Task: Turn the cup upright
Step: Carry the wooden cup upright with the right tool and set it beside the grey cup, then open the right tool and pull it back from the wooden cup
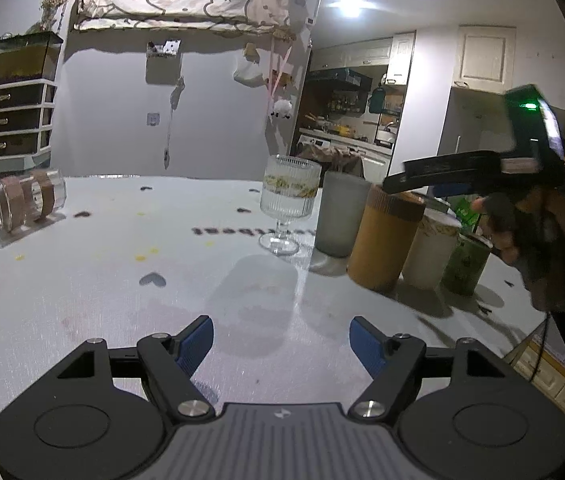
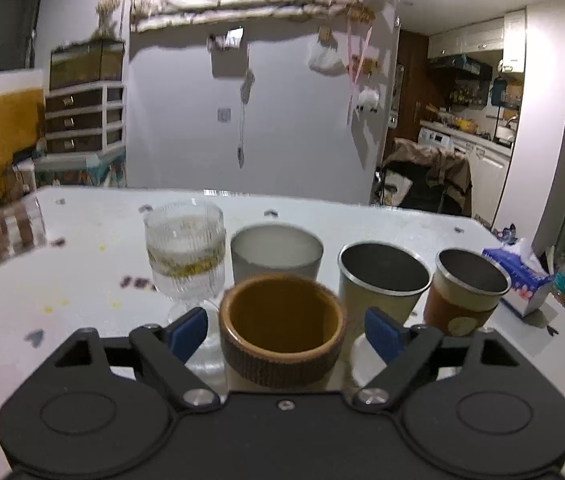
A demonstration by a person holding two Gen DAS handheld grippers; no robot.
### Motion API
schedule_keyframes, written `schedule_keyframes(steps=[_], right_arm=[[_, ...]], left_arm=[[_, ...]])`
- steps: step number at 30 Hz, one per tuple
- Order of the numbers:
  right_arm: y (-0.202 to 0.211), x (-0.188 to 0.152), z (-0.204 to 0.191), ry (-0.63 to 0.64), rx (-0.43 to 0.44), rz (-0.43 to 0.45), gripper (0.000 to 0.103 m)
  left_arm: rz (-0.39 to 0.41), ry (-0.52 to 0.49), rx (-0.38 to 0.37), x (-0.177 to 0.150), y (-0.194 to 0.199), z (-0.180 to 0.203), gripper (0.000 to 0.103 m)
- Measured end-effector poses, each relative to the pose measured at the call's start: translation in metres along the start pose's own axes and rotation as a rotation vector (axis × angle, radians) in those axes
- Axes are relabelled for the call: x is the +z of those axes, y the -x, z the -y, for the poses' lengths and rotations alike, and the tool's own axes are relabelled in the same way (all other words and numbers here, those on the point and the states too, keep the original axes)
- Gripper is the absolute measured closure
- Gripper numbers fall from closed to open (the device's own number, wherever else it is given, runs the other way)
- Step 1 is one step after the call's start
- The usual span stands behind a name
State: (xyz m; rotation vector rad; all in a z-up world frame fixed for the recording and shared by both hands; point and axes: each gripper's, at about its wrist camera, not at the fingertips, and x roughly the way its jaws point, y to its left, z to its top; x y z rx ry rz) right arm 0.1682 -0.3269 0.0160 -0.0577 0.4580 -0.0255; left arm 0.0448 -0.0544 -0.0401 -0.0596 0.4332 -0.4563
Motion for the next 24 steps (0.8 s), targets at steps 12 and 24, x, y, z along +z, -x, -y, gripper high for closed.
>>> schedule_keyframes(steps=[12,24], right_arm=[[0.105,-0.033,0.019,-0.073,0.056,0.184,0.013],[0.144,-0.096,0.023,-0.090,-0.020,0.249,0.005]], left_arm=[[0.071,0.002,0.027,0.025,0.012,0.023,0.023],[0.128,-0.030,0.083,0.023,0.021,0.045,0.000]])
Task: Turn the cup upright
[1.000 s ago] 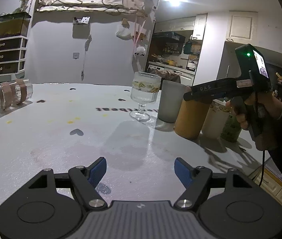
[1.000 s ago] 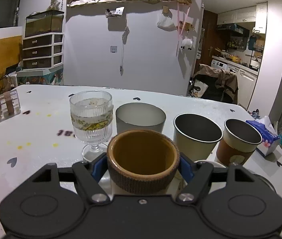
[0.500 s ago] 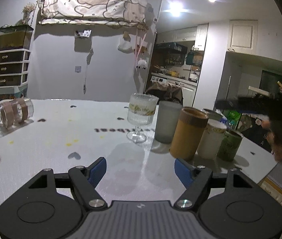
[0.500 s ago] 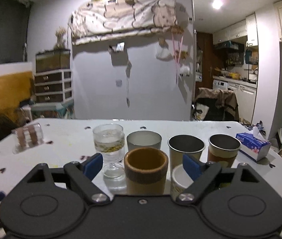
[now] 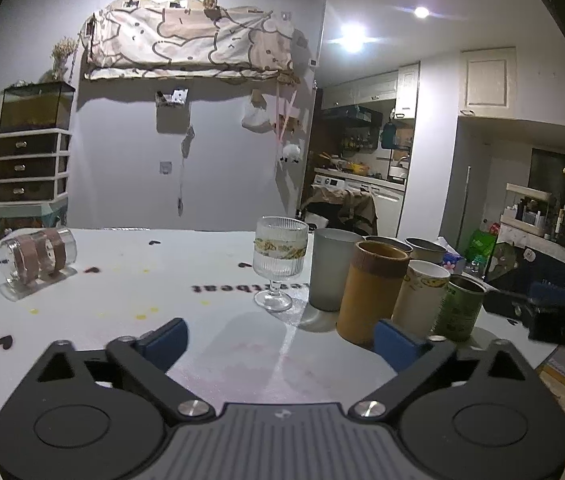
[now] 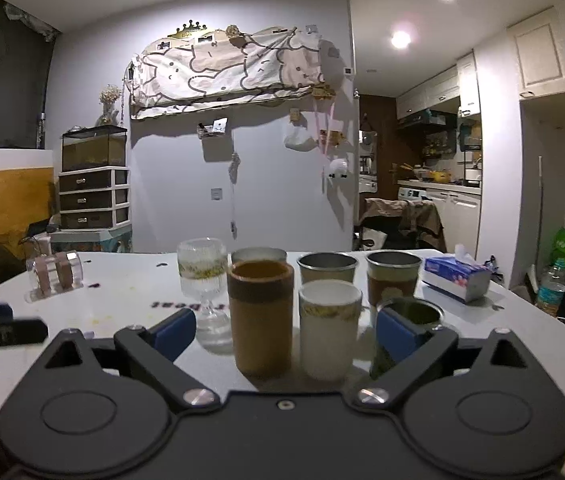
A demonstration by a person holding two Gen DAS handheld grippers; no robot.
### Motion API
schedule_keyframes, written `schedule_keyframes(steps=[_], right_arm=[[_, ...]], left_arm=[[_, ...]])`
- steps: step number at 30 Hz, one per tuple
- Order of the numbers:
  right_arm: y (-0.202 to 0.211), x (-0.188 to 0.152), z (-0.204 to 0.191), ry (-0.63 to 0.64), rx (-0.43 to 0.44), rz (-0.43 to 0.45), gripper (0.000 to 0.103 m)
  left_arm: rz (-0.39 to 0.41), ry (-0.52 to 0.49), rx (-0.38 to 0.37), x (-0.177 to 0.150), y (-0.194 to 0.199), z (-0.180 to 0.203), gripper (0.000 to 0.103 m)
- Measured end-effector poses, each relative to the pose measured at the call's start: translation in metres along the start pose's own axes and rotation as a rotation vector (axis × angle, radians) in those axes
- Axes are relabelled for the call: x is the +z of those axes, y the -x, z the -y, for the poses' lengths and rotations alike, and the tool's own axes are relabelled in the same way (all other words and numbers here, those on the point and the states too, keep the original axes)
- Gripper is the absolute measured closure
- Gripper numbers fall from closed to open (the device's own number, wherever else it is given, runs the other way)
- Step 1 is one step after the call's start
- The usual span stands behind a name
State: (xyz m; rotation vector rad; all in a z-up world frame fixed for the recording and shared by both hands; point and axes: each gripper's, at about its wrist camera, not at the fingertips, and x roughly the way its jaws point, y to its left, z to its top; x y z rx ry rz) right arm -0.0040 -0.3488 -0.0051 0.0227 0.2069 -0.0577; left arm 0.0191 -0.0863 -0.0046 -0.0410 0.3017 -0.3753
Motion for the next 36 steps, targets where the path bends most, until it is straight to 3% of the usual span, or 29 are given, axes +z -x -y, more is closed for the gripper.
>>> schedule_keyframes(steps=[2,9,36], right_arm=[[0.005,-0.006,0.000,-0.004,-0.012,0.004,0.000],[0.022,-0.021,-0.002,0.002,-0.039,0.049,0.000],[0.030,-0.029,-0.005,0.000,-0.040,0.038,0.000]], left_arm=[[0.009,-0.001,0.014,-0.001,0.002,0.002,0.000],[0.000,0.001,0.040,-0.005,0.004,0.005,0.000],[-0.005,-0.022,0.062,-0.008,0.006,0.014,0.000]])
